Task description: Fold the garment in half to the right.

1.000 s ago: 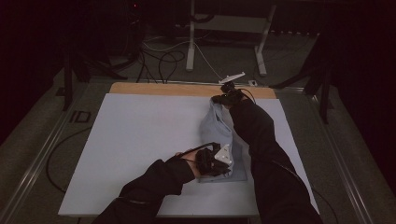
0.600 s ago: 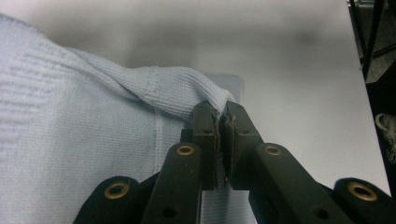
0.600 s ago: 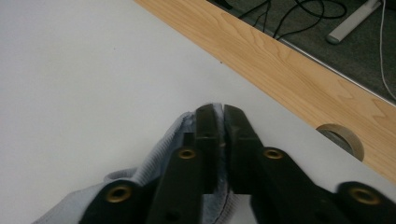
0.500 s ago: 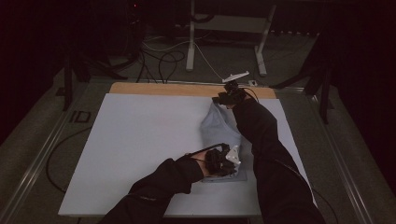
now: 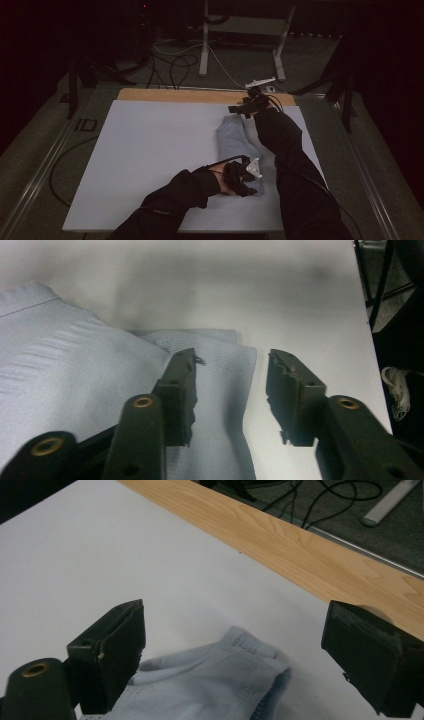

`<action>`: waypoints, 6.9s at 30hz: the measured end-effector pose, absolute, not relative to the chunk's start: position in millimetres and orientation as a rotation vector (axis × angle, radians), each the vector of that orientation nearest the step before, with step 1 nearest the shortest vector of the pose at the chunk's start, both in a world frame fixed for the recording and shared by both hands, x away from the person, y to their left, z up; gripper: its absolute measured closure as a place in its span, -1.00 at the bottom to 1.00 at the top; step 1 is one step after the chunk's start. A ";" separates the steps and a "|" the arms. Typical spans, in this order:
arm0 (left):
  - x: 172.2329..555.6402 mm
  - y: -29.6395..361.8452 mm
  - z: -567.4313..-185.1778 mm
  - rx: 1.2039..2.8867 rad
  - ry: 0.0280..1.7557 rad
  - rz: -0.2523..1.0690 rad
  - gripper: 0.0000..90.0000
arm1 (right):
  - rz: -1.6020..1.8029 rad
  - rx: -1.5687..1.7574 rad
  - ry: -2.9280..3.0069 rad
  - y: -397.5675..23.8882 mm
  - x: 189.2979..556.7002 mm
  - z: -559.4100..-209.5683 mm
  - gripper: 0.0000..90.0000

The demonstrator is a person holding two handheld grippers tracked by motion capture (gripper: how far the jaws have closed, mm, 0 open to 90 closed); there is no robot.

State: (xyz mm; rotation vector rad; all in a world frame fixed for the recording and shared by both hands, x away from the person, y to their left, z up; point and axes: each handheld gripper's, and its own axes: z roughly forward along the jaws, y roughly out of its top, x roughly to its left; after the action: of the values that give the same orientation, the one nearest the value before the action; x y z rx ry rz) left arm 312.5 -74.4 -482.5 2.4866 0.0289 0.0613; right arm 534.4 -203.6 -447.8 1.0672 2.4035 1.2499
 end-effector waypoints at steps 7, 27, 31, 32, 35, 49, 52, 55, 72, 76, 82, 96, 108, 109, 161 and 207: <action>312.5 -65.7 -474.5 2.466 0.040 0.050 0.13 | 1.254 1.027 2.418 -199.3 530.1 -446.0 -0.78; 311.4 -15.8 -446.2 2.440 0.157 0.081 -0.52 | 1.228 0.985 2.421 -199.0 507.5 -445.0 -0.79; 310.2 -2.4 -444.7 2.412 0.159 0.040 -0.72 | 1.222 0.947 2.438 -200.0 501.5 -447.3 -0.78; 310.2 -2.4 -444.7 2.412 0.159 0.040 -0.73 | 1.222 0.947 2.438 -200.0 501.5 -447.3 -0.78; 309.2 12.6 -447.4 2.394 0.188 0.006 -0.93 | 1.216 0.926 2.409 -202.8 495.3 -447.6 -0.73; 293.6 91.9 -461.6 2.335 0.366 0.097 -0.99 | 1.178 1.045 2.434 -209.1 496.5 -461.3 -0.78; 291.1 103.2 -465.6 2.332 0.392 0.107 -0.99 | 1.138 1.067 2.442 -208.9 500.6 -468.0 -0.74; 285.3 122.5 -472.8 2.316 0.411 0.111 -0.99 | 1.122 1.095 2.450 -209.3 505.3 -475.4 -0.71; 264.5 183.4 -500.7 2.237 0.572 0.166 -0.99 | 1.015 1.110 2.571 -209.0 512.5 -508.0 0.10; 260.1 190.3 -504.0 2.224 0.596 0.173 -0.99 | 0.962 1.056 2.560 -206.9 508.1 -503.6 0.78; 252.2 203.5 -505.6 2.188 0.618 0.199 -0.99 | 1.089 0.997 2.516 -203.9 506.8 -488.5 0.90; 252.4 209.7 -509.3 2.139 0.609 0.196 -0.99 | 1.040 1.112 2.507 -199.6 523.0 -503.1 0.90; 252.5 213.6 -508.7 2.136 0.626 0.221 -0.99 | 0.969 1.136 2.534 -199.2 528.0 -515.1 0.82; 252.4 213.8 -508.6 2.137 0.626 0.222 -0.99 | 0.962 1.134 2.531 -198.1 527.4 -514.3 0.67; 249.5 218.7 -504.2 2.137 0.607 0.238 -0.99 | 1.330 0.696 2.612 -185.8 401.3 -442.1 -0.69; 249.6 219.6 -505.3 2.150 0.599 0.237 -0.99 | 1.150 0.445 2.881 -200.0 329.1 -521.3 1.00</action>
State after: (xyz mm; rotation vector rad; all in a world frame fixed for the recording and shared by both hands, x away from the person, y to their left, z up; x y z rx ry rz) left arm 249.6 219.6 -505.3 2.1501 0.5988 0.2366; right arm 329.1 -200.0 -521.3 0.4447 2.8806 1.1495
